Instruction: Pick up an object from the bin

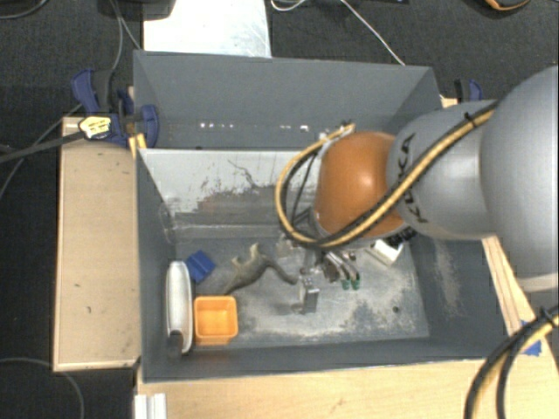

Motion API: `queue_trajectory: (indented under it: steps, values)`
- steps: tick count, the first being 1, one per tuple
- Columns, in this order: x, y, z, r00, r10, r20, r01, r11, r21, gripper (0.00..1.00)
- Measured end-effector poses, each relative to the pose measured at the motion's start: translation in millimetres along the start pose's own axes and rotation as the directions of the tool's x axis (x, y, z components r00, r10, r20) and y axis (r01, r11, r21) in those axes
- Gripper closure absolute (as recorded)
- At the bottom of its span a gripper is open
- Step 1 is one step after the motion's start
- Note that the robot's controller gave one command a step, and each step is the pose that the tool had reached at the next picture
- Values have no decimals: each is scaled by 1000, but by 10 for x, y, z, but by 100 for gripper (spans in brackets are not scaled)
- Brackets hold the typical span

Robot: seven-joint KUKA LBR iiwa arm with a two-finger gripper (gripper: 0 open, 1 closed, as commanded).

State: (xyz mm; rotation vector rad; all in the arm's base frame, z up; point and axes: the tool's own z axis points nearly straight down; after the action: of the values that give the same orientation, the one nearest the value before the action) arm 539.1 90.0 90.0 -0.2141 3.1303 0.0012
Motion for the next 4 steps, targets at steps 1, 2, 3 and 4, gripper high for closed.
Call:
queue_trajectory:
  steps: [1,2,3,4]
  values:
    - [-426,377,-194,1000,0,4,0,1000,-4,0]
    - [-341,389,114,1000,16,3,-16,1000,-1,0]
    - [-261,390,151,1000,-20,10,20,1000,-2,0]
    - [4,406,199,1000,-27,3,27,1000,-1,0]
